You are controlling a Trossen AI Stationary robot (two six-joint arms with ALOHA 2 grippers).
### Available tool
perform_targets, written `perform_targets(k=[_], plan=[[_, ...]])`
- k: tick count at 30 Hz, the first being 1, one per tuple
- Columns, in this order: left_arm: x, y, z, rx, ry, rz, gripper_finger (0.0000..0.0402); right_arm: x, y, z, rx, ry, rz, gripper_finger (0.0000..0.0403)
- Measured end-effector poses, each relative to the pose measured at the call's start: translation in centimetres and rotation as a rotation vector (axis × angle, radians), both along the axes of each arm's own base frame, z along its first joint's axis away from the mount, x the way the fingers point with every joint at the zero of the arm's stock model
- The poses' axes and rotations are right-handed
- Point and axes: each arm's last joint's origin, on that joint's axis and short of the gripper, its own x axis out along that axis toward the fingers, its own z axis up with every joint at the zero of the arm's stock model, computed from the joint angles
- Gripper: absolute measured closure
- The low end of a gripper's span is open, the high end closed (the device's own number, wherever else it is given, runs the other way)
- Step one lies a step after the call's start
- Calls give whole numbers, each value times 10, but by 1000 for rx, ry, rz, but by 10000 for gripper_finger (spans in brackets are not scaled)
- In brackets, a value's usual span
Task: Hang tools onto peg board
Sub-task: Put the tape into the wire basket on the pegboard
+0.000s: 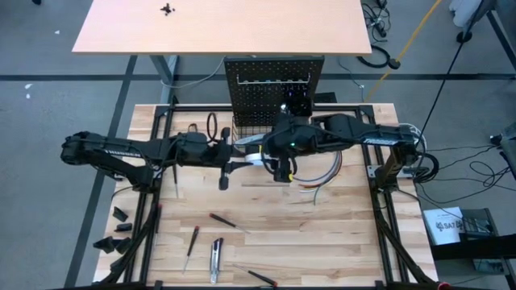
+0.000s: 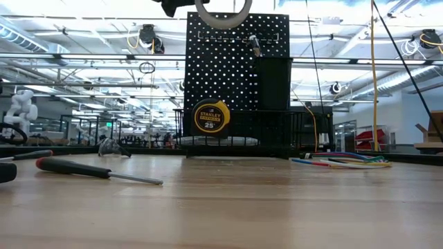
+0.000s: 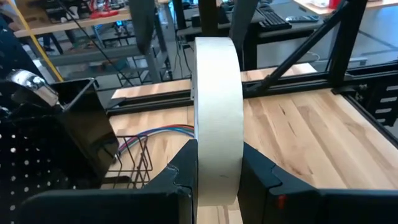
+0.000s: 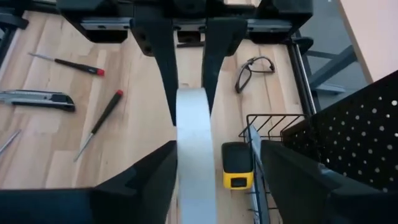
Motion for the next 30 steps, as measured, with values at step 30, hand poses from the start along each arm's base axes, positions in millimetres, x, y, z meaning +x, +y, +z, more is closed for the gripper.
perform_targets(k=[30], plan=[[-9, 2, -20, -81, 222, 109, 203, -17, -24, -31, -63, 334, -114, 334]])
